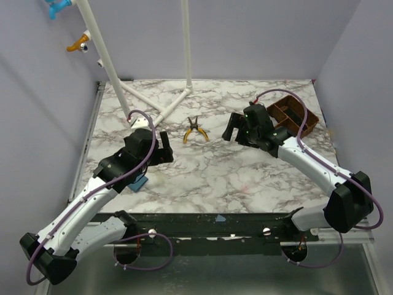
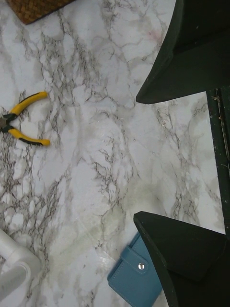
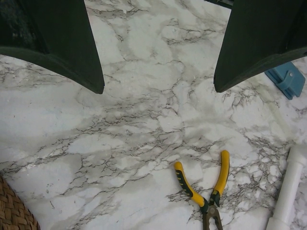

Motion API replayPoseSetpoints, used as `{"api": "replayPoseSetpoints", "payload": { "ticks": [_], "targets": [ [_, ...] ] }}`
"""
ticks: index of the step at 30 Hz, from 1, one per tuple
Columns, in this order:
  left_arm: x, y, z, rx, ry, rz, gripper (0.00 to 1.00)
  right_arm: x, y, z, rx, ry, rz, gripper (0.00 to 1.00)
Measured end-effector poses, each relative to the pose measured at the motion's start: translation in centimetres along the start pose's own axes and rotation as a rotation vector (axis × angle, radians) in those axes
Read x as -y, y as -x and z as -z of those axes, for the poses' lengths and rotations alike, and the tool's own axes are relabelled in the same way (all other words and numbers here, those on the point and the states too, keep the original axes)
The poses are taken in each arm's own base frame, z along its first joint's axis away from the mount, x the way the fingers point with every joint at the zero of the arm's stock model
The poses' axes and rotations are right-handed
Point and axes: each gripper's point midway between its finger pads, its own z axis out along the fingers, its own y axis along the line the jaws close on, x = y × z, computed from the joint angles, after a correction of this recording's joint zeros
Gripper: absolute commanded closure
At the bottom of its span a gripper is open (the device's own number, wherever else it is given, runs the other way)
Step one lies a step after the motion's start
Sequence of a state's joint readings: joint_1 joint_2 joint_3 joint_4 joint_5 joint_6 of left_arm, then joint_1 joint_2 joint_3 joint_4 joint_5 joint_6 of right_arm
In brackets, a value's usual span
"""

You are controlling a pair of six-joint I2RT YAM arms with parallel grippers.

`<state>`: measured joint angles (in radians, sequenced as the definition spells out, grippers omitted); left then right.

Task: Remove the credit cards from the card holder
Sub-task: Move the card holder to the center of the board.

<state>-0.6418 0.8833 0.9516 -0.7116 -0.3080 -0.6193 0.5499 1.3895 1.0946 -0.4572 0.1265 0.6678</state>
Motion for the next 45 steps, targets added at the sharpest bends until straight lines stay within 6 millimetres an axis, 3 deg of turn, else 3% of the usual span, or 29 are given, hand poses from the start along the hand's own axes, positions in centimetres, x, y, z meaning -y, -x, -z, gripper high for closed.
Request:
{"api": "replayPoseSetpoints", "payload": {
  "ticks": [6, 22, 30, 35, 45],
  "targets": [
    [-3.0, -0.7, -0.4, -0.007, 0.129, 0.123, 0.01, -0.3, 0.4, -0.1, 0.017, 0.015, 0.012, 0.00],
    [-14.8, -8.8, -1.9, -0.072, 0.530, 0.529, 0.01, -0.3, -1.0, -0.8, -0.015, 0.053, 0.050, 0.00],
    [-19.6, -10.8, -2.4, -0.040, 0.687, 0.785, 0.02, -0.1, -1.9, -1.0, -0.042, 0.061, 0.061, 0.00],
    [-21.8, -10.9, -3.1, -0.027, 0.765, 0.923, 0.09, 0.0, -2.3, -1.3, -0.058, 0.062, 0.072, 0.00],
    [-25.3, -10.8, -4.2, -0.007, 0.861, 1.102, 0.36, 0.1, -2.9, -1.9, -0.084, 0.058, 0.076, 0.00]
  ]
}}
